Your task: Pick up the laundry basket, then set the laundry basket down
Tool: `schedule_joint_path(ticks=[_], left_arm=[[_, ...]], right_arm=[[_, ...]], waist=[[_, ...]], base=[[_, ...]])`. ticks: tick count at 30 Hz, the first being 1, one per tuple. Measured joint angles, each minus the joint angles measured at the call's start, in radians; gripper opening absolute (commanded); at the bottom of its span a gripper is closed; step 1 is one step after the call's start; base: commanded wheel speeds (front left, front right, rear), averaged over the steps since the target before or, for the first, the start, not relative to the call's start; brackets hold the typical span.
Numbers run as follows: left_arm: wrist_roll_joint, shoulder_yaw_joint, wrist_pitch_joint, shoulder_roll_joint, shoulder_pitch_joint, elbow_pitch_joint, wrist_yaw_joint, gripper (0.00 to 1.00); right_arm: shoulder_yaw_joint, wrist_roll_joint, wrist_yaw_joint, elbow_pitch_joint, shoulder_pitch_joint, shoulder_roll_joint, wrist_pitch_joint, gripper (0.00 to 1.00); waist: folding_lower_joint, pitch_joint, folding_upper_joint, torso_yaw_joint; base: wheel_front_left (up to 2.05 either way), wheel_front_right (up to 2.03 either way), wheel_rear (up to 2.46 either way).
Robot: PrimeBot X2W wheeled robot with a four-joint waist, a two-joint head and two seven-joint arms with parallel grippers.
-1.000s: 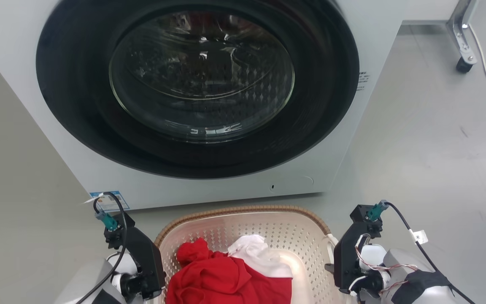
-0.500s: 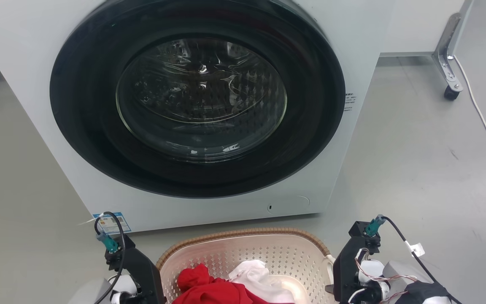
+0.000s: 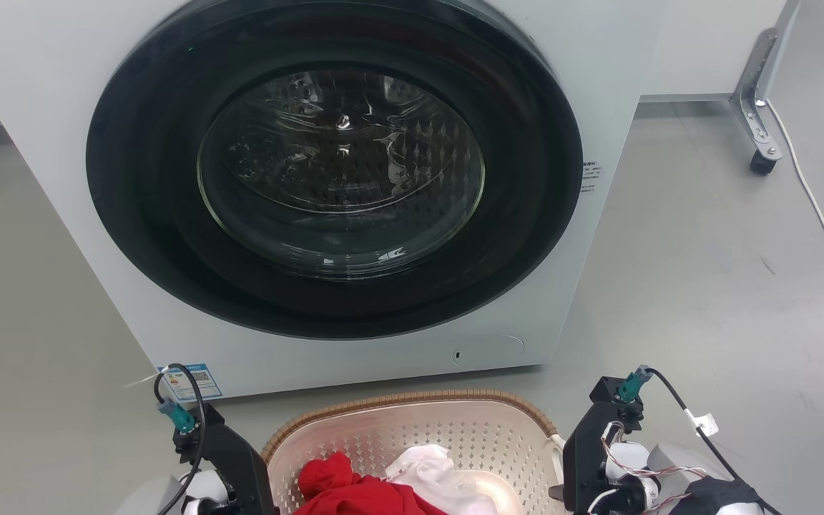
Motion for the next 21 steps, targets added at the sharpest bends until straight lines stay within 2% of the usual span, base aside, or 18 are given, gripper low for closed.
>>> schedule_joint_path(ticks=[21], left_arm=[[-0.008,-0.005,-0.002,0.006,0.003,-0.002,0.000,0.00]], right_arm=[[0.036,0.049,-0.009,-0.006,0.001,-0.002,-0.002,0.00]], waist=[[-0.0001,0.001,0.0000,0.000]], base=[[0.00,0.00,0.00]])
